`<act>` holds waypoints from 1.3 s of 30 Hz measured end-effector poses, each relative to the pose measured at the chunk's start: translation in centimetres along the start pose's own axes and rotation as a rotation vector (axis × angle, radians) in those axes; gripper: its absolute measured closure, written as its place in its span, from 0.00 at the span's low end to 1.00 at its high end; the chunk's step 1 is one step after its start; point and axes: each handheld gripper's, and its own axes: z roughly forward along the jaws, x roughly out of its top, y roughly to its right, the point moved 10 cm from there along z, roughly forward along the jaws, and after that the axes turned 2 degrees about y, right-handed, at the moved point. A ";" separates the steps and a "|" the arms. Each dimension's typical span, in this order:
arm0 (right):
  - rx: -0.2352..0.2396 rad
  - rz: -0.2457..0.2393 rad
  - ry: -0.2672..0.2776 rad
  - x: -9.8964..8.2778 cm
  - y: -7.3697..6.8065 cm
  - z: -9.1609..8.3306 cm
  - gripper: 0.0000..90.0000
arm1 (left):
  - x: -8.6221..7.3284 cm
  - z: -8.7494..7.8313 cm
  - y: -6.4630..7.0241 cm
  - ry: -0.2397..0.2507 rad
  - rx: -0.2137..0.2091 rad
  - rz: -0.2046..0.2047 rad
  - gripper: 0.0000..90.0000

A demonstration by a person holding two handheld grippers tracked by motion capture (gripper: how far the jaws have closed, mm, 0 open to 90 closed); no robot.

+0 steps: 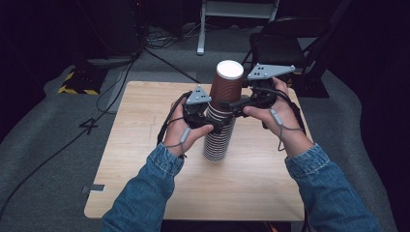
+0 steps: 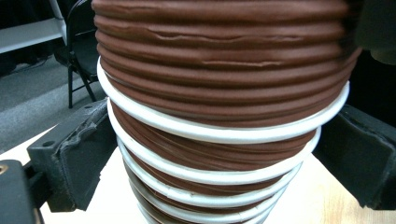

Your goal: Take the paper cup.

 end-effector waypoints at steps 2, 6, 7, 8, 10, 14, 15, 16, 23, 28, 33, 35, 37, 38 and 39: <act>-0.003 0.000 0.000 0.0 0.0 0.1 0.09 | 0.0 0.0 0.0 -0.002 -0.001 -0.001 0.04; -0.009 -0.001 0.001 0.0 -0.1 0.5 0.07 | 0.0 0.0 0.0 -0.005 0.002 0.001 0.04; -0.011 -0.001 0.003 0.0 -0.1 0.6 0.06 | 0.0 0.0 0.0 -0.006 0.002 0.001 0.04; -0.013 -0.002 0.005 0.0 -0.1 0.7 0.06 | 0.0 0.0 0.0 -0.006 0.003 0.002 0.04; -0.022 -0.004 0.006 0.0 -0.1 0.8 0.07 | -0.1 0.0 0.0 -0.007 0.004 0.003 0.04; -0.029 0.014 0.012 0.2 0.1 0.7 0.12 | -0.1 0.0 0.1 -0.010 0.004 0.000 0.04; -0.025 0.018 0.012 0.2 0.1 0.7 0.12 | -0.1 0.0 0.1 -0.010 0.004 -0.001 0.04; -0.023 0.020 0.013 0.2 0.1 0.7 0.12 | -0.1 0.0 0.1 -0.010 0.004 0.000 0.04; -0.021 0.022 -0.003 0.5 0.1 0.6 0.13 | -0.1 0.0 0.0 -0.015 0.007 0.009 0.04; -0.023 0.042 0.067 1.8 0.2 -0.2 0.14 | -0.2 0.0 0.0 -0.014 0.009 0.011 0.04; -0.043 0.021 0.096 3.2 0.2 -0.8 0.14 | -0.4 0.0 0.0 -0.032 0.015 0.016 0.05; -0.043 0.018 0.106 3.6 0.1 -1.0 0.14 | -0.4 0.0 0.0 -0.032 0.015 0.016 0.05; -0.051 0.010 0.116 4.2 0.1 -1.2 0.14 | -0.4 0.0 0.0 -0.031 0.015 0.015 0.05; -0.054 0.006 0.121 4.4 0.2 -1.3 0.14 | -0.4 0.0 0.0 -0.031 0.015 0.016 0.05; -0.054 0.006 0.121 4.4 0.2 -1.3 0.14 | -0.4 0.0 0.0 -0.031 0.015 0.016 0.05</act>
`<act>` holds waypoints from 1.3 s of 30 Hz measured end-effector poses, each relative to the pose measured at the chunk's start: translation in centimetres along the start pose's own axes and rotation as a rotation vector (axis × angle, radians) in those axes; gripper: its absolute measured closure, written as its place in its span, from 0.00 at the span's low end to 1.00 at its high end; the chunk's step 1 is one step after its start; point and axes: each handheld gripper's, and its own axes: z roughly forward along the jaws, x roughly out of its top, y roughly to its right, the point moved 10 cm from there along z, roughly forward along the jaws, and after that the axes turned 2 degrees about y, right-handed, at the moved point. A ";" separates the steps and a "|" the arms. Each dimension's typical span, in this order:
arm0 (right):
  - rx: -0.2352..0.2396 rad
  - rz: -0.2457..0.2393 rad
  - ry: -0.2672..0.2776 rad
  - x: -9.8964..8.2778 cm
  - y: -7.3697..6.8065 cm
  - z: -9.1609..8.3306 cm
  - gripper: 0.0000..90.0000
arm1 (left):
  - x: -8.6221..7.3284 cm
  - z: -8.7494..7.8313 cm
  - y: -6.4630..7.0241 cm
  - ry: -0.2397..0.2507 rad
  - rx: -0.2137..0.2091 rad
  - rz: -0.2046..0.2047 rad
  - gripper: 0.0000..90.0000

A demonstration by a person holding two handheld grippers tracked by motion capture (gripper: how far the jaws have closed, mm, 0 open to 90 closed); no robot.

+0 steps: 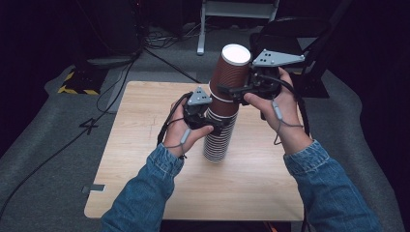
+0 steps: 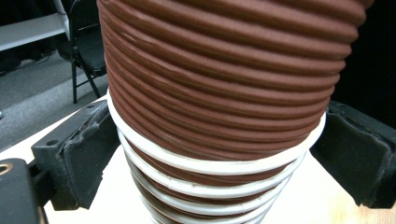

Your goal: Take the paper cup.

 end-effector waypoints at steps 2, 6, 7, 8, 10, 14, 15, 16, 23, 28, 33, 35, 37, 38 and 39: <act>-0.003 -0.002 0.012 0.5 0.0 -0.2 0.14 | 0.0 0.0 0.0 0.000 0.000 0.000 0.05; -0.004 -0.005 0.035 1.3 0.0 -0.6 0.14 | 0.0 0.0 0.0 0.001 -0.001 0.001 0.05; -0.007 -0.011 0.041 1.6 0.0 -0.8 0.14 | 0.0 0.0 0.0 0.002 -0.004 -0.004 0.05; -0.008 -0.012 0.046 1.7 0.0 -1.0 0.14 | 0.0 0.0 0.1 0.002 -0.006 -0.007 0.05; -0.010 -0.012 0.052 2.0 0.0 -1.2 0.14 | 0.0 0.0 0.1 0.002 -0.007 -0.007 0.05; -0.016 -0.014 0.085 2.9 0.2 -2.1 0.14 | 0.0 0.0 0.0 0.001 -0.010 -0.008 0.05; -0.019 -0.015 0.093 3.1 0.3 -2.3 0.14 | 0.0 0.0 0.0 0.002 -0.010 -0.008 0.05; -0.020 -0.013 0.094 3.1 0.3 -2.5 0.14 | 0.0 0.0 0.0 0.002 -0.011 -0.007 0.05; -0.031 -0.022 0.149 3.8 0.6 -3.8 0.14 | 0.0 0.0 0.0 0.006 -0.012 -0.002 0.05; -0.032 -0.021 0.202 4.1 0.8 -5.1 0.14 | 0.0 -0.1 0.0 0.006 -0.014 -0.003 0.05; -0.033 -0.020 0.206 3.3 0.8 -6.1 0.14 | 0.0 -0.1 0.1 0.011 -0.016 -0.008 0.05; -0.036 -0.019 0.209 2.9 0.9 -6.5 0.14 | 0.0 -0.2 0.1 0.011 -0.013 -0.001 0.05; -0.039 -0.018 0.206 2.6 1.0 -6.7 0.14 | 0.0 -0.2 0.0 0.011 -0.011 0.007 0.05; -0.043 -0.015 0.204 2.4 1.1 -6.9 0.14 | 0.0 -0.2 0.1 0.013 -0.011 0.006 0.05; -0.049 -0.019 0.199 2.0 1.3 -7.1 0.14 | 0.0 -0.2 0.1 0.014 -0.009 0.009 0.06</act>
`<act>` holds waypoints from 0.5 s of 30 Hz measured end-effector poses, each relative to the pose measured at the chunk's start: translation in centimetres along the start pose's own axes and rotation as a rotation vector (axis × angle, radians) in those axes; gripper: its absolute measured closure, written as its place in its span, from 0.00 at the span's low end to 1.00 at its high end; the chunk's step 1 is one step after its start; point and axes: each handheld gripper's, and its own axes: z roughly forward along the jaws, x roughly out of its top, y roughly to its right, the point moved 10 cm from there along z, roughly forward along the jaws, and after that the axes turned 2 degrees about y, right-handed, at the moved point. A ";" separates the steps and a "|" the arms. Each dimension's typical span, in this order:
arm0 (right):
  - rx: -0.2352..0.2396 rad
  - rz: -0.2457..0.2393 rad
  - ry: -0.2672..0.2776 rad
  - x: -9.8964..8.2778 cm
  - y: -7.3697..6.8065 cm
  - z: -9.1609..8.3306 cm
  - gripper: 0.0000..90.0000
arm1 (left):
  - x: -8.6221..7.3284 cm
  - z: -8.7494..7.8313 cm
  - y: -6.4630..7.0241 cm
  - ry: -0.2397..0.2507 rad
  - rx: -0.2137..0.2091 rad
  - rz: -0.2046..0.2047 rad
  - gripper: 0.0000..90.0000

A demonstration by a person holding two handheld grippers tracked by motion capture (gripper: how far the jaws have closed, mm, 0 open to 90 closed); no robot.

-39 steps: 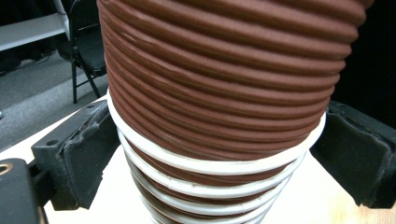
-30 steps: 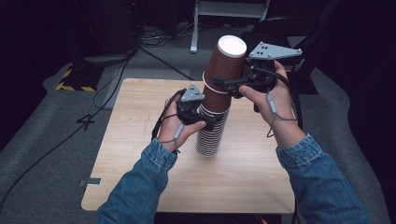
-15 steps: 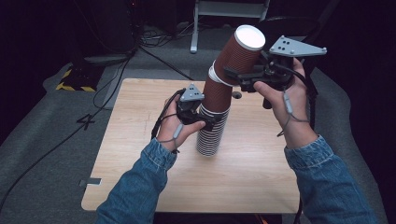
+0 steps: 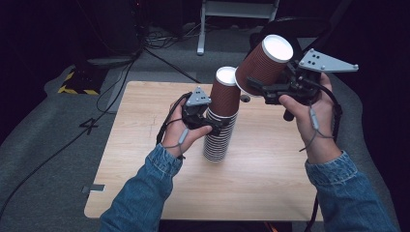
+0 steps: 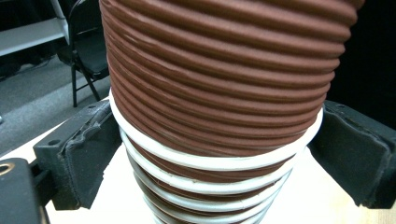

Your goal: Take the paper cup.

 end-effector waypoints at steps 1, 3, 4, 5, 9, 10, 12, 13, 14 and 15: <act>-0.005 -0.002 -0.001 -0.2 0.2 -0.2 0.14 | 0.0 0.0 0.0 0.000 0.000 0.001 0.06; -0.016 0.003 -0.001 -0.6 0.6 -0.8 0.14 | 0.0 0.0 0.0 0.002 0.004 0.009 0.06; -0.020 0.002 -0.003 -0.8 0.8 -1.1 0.14 | 0.0 -0.1 0.0 0.004 0.005 0.012 0.06; -0.025 0.004 -0.004 -1.0 1.0 -1.3 0.14 | 0.0 -0.1 0.0 0.006 0.003 0.018 0.06; -0.047 0.020 -0.015 -1.9 1.6 -2.3 0.14 | 0.1 -0.3 0.0 0.014 -0.011 0.003 0.05; -0.050 0.023 -0.013 -2.1 1.8 -2.4 0.14 | 0.4 -0.5 0.0 0.038 -0.008 -0.005 0.05; -0.055 0.033 -0.018 -2.7 2.0 -2.8 0.14 | 0.7 -0.9 0.0 0.058 -0.005 -0.007 0.07; -0.055 0.033 -0.018 -2.7 2.0 -2.8 0.14 | 0.7 -0.9 0.0 0.058 -0.005 -0.007 0.08; -0.058 0.033 -0.020 -3.0 2.1 -2.9 0.14 | 0.8 -1.3 0.0 0.065 -0.001 -0.003 0.08; -0.060 0.035 -0.025 -3.4 2.2 -3.0 0.14 | 0.9 -1.6 0.0 0.069 0.004 -0.006 0.10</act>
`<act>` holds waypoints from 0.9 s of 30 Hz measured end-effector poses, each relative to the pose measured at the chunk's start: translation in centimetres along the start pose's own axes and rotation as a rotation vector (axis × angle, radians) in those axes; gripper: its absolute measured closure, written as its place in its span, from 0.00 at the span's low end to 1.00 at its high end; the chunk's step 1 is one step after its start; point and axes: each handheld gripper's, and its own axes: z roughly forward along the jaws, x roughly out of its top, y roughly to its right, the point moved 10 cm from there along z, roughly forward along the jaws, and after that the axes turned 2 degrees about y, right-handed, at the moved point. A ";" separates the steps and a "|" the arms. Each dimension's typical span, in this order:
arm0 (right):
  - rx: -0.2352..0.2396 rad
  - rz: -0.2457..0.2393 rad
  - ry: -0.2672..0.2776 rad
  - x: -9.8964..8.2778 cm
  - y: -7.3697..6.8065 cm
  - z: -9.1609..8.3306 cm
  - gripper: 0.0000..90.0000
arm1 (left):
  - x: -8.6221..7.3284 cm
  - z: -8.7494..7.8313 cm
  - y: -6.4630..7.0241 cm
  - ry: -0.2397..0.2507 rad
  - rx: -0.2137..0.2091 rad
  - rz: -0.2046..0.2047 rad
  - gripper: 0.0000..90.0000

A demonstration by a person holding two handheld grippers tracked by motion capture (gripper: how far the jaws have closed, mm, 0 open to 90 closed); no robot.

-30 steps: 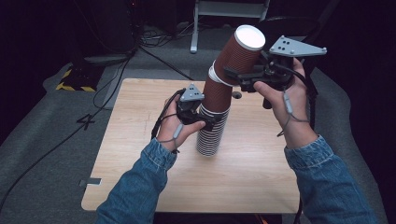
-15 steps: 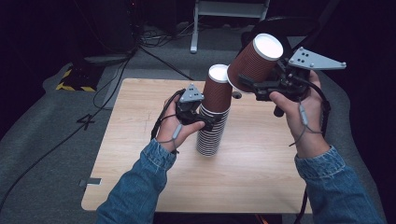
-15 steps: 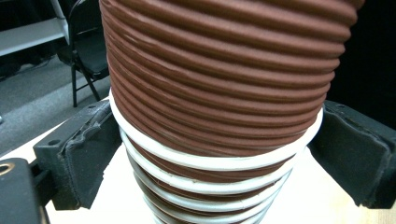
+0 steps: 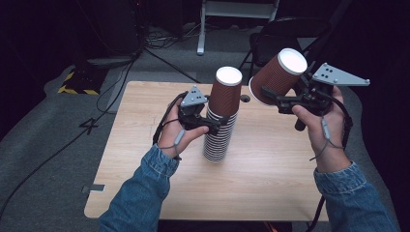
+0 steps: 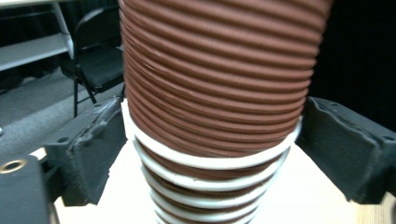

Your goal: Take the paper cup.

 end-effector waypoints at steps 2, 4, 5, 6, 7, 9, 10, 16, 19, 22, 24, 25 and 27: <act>-0.004 0.005 -0.007 -0.6 0.1 -0.2 0.14 | -0.1 -0.5 0.0 -0.008 0.006 0.009 0.14; -0.005 0.007 -0.012 -1.3 0.2 -0.4 0.14 | -0.4 -1.4 0.0 -0.018 0.024 0.015 0.17; -0.005 0.009 -0.018 -1.7 0.2 -0.4 0.14 | -0.6 -1.8 0.0 -0.023 0.032 0.018 0.17; -0.005 0.011 -0.022 -2.1 0.1 -0.5 0.14 | -0.8 -2.1 0.0 -0.027 0.031 0.023 0.17; -0.007 0.011 -0.027 -2.4 0.1 -0.5 0.14 | -1.1 -2.3 0.1 -0.031 0.031 0.016 0.17; -0.009 0.006 -0.033 -2.7 0.1 -0.5 0.14 | -1.5 -2.7 0.3 -0.040 0.026 0.021 0.17; -0.010 0.004 -0.037 -3.1 0.1 -0.6 0.14 | -1.8 -2.9 0.4 -0.045 0.026 0.019 0.17; -0.013 -0.001 -0.036 -4.3 -0.3 -1.0 0.14 | -3.8 -4.0 1.3 -0.061 -0.007 -0.010 0.17; -0.013 -0.007 -0.042 -5.1 -0.5 -1.1 0.13 | -4.9 -3.9 1.8 -0.078 -0.020 -0.019 0.17; -0.012 -0.012 -0.046 -5.8 -0.8 -1.2 0.13 | -5.5 -3.7 2.2 -0.104 -0.035 -0.025 0.17; -0.011 -0.014 -0.047 -6.3 -1.1 -1.2 0.13 | -5.8 -3.4 2.8 -0.107 -0.051 -0.028 0.18; -0.009 -0.014 -0.047 -6.6 -1.3 -1.2 0.13 | -5.8 -3.3 3.1 -0.110 -0.062 -0.024 0.18; -0.008 -0.022 -0.046 -7.1 -1.6 -1.2 0.13 | -5.9 -3.1 3.6 -0.111 -0.076 -0.023 0.19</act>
